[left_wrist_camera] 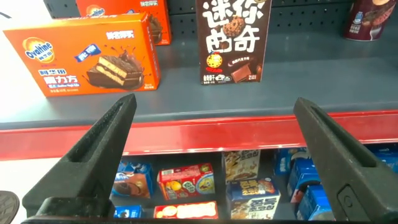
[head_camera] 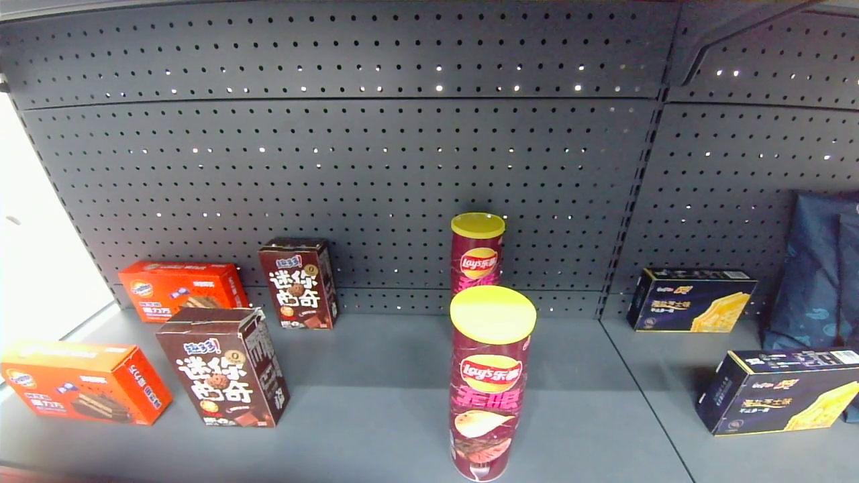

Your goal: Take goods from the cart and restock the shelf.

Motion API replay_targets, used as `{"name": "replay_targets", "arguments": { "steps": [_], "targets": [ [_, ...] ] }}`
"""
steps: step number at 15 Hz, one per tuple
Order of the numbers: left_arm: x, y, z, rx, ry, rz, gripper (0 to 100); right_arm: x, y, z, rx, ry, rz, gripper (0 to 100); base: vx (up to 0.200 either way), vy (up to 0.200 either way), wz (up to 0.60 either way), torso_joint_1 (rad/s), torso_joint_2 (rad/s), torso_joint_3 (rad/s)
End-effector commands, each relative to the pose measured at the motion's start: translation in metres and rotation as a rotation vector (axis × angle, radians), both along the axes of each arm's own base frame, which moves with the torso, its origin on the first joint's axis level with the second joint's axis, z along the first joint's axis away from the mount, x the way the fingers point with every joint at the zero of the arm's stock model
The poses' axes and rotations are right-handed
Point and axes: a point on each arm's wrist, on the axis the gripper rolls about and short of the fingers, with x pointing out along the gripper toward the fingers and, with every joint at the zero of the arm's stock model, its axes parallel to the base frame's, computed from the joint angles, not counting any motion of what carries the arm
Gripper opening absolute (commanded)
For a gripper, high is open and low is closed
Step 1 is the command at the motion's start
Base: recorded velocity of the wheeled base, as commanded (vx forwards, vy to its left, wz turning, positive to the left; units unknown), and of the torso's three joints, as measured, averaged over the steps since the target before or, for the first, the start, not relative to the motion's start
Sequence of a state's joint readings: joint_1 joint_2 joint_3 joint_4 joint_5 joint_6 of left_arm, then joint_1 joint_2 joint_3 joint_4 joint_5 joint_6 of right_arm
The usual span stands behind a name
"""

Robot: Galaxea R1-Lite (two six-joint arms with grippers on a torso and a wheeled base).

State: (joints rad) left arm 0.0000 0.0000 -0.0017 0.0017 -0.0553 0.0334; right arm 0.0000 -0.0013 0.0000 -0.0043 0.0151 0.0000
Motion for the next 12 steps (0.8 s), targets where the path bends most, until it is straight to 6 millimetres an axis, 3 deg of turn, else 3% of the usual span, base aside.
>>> {"name": "replay_targets", "arguments": {
  "steps": [1, 6, 8, 12],
  "targets": [
    [0.0001, 0.0, 0.0, -0.001, 0.002, 0.0, 100, 0.0001, 0.0, 0.0001, 0.0, 0.001, 0.0, 100, 0.0, 0.0, 0.0, 0.0, 0.0, 0.0],
    [0.0001, 0.0, 0.0, 0.0, 0.002, 0.0, 100, 0.0001, 0.0, 0.0002, 0.0, -0.001, 0.0, 100, 0.0, 0.0, 0.0, 0.0, 0.0, 0.0],
    [0.0001, 0.0, 0.0, 0.002, 0.001, -0.001, 100, 0.0001, 0.0, 0.0001, 0.0, 0.001, 0.0, 100, -0.2, 0.0, 0.0, 0.01, 0.0, 0.002],
    [0.0001, 0.0, 0.0, 0.0, 0.002, -0.001, 100, 0.0001, 0.0, 0.0002, 0.0, -0.001, 0.0, 100, 0.0, 0.0, 0.0, 0.0, 0.0, 0.0]
  ]
}}
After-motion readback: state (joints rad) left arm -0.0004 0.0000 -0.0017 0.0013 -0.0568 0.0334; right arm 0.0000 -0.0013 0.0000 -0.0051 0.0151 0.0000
